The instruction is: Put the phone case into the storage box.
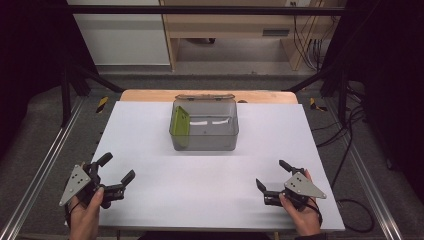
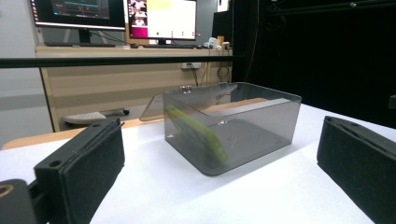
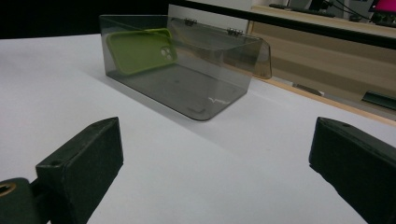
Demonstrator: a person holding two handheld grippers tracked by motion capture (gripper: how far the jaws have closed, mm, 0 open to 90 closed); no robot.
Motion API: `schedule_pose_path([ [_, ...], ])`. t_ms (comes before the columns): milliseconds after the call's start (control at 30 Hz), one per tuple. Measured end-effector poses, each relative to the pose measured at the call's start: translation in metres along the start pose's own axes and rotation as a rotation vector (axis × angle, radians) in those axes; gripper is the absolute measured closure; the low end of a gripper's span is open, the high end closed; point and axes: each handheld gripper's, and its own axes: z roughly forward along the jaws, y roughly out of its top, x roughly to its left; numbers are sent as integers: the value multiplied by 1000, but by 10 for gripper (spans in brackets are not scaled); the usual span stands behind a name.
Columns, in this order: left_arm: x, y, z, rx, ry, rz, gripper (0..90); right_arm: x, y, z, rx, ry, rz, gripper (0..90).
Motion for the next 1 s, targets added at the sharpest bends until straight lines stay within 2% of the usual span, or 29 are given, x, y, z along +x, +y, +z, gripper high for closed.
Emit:
schedule_pose_path([
  [167,-4,-4,7,14,-18,-3,6,2,0,0,2,2,-9,32],
  [333,-2,-9,6,23,-8,1,7,2,0,0,3,7,-8,33],
  [600,-5,-19,9,65,-41,11,4,2,0,0,-3,5,-14,32],
  [1000,-10,-25,13,78,-61,2,4,2,0,0,-2,5,-12,32],
])
